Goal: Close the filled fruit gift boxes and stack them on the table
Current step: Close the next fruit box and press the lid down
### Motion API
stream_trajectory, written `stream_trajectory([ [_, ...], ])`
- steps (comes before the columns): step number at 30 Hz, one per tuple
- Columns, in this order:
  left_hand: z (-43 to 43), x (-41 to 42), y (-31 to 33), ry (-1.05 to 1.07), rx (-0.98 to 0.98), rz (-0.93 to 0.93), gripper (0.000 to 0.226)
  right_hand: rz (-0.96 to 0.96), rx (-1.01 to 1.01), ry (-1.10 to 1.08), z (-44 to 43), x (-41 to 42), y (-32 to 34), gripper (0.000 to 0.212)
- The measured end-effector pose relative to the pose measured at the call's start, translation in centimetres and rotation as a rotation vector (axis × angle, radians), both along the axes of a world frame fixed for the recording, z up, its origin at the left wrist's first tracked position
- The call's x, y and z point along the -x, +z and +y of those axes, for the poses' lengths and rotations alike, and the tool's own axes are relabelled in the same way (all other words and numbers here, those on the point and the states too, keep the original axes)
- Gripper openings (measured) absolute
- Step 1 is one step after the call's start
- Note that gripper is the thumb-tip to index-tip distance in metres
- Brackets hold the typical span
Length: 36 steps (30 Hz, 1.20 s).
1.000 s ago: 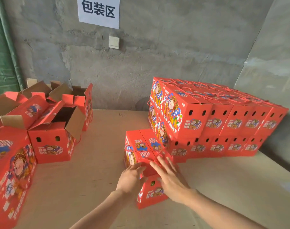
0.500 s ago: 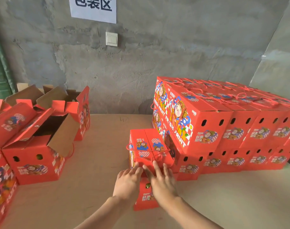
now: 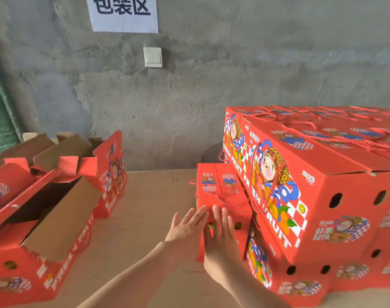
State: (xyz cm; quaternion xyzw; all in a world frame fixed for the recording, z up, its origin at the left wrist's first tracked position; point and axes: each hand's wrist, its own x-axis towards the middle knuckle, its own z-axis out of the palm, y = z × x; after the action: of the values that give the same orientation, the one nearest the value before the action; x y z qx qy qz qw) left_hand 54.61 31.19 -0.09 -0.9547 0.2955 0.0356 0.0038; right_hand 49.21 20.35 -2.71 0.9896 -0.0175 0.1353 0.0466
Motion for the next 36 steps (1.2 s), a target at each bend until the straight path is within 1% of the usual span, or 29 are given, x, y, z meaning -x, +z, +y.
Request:
stream_trajectory([
  [1, -0.3, -0.7, 0.2, 0.004, -0.003, 0.018, 0.077, -0.007, -0.018, -0.005, -0.5, -0.9, -0.2, 0.097],
  [2, -0.7, -1.2, 0.5, 0.006, 0.002, 0.026, 0.078, -0.007, -0.003, 0.024, -1.2, -2.3, -0.5, 0.096],
  [3, -0.9, -1.6, 0.7, 0.009, 0.005, 0.024, 0.077, 0.041, 0.001, 0.056, -1.9, -3.4, -0.5, 0.092],
  [5, -0.4, -1.7, 0.9, 0.001, 0.032, -0.021, 0.072, 0.113, 0.016, 0.039, -2.9, -5.6, 0.0, 0.086],
  [7, 1.5, -0.8, 1.1, -0.041, 0.060, -0.086, 0.066, 0.182, 0.017, 0.009, -3.5, -7.6, 0.9, 0.086],
  [9, 5.0, 0.7, 1.2, -0.189, 0.014, -0.256, 0.064, 0.278, -0.017, -0.026, -3.7, -9.3, 2.1, 0.082],
  [10, 7.2, 1.5, 1.6, -0.222, -0.031, -0.296, 0.061, 0.308, -0.026, -0.047, -3.5, -10.0, 2.7, 0.074],
  [12, 12.2, 2.6, 2.1, -0.179, -0.120, -0.344, 0.045, 0.308, -0.062, -0.106, -2.3, -10.7, 3.7, 0.063],
  [14, 17.5, 3.8, 2.9, -0.142, -0.183, -0.366, 0.031, 0.213, -0.154, -0.139, 0.4, -10.1, 3.7, 0.063],
  [15, 20.1, 4.5, 3.5, -0.134, -0.182, -0.380, 0.025, 0.160, -0.208, -0.083, 2.5, -9.3, 3.2, 0.062],
  [16, 22.7, 5.1, 4.1, -0.108, -0.177, -0.388, 0.026, 0.125, -0.255, 0.037, 5.0, -8.2, 2.4, 0.060],
  [17, 25.0, 5.7, 4.8, -0.047, -0.196, -0.364, 0.033, 0.113, -0.288, 0.195, 7.8, -7.0, 1.5, 0.059],
  [18, 27.1, 6.4, 5.5, 0.036, -0.231, -0.316, 0.046, 0.113, -0.310, 0.366, 10.9, -5.6, 0.7, 0.058],
  [19, 29.1, 7.1, 6.1, 0.133, -0.258, -0.293, 0.057, 0.116, -0.309, 0.524, 14.0, -4.5, 0.2, 0.058],
  [20, 31.1, 7.8, 6.5, 0.223, -0.266, -0.291, 0.064, 0.112, -0.299, 0.656, 17.2, -3.7, 0.1, 0.057],
  [22, 35.4, 8.8, 6.3, 0.405, -0.260, -0.281, 0.063, 0.090, -0.312, 0.828, 23.6, -3.0, 0.7, 0.055],
  [23, 37.3, 9.4, 6.1, 0.500, -0.273, -0.255, 0.064, 0.087, -0.326, 0.851, 26.8, -3.1, 1.3, 0.055],
  [24, 39.1, 10.2, 6.0, 0.584, -0.310, -0.227, 0.066, 0.120, -0.348, 0.831, 29.7, -3.3, 1.9, 0.057],
  [26, 42.3, 11.8, 5.4, 0.695, -0.338, -0.169, 0.071, 0.273, -0.368, 0.714, 34.3, -4.1, 2.3, 0.069],
  [27, 43.6, 12.6, 5.1, 0.732, -0.343, -0.125, 0.073, 0.316, -0.334, 0.653, 36.0, -4.5, 2.4, 0.074],
  [29, 45.4, 13.9, 4.3, 0.777, -0.301, 0.002, 0.074, 0.308, -0.218, 0.541, 38.2, -5.2, 2.6, 0.081],
  [30, 45.8, 14.0, 3.8, 0.788, -0.263, 0.043, 0.073, 0.289, -0.179, 0.500, 38.8, -5.3, 2.7, 0.080],
  [34, 45.2, 13.1, 3.1, 0.821, -0.171, 0.105, 0.067, 0.196, -0.148, 0.418, 39.2, -5.2, 3.7, 0.053],
  [36, 45.1, 13.0, 2.8, 0.842, -0.134, 0.120, 0.066, 0.172, -0.103, 0.423, 38.9, -4.3, 4.0, 0.049],
])
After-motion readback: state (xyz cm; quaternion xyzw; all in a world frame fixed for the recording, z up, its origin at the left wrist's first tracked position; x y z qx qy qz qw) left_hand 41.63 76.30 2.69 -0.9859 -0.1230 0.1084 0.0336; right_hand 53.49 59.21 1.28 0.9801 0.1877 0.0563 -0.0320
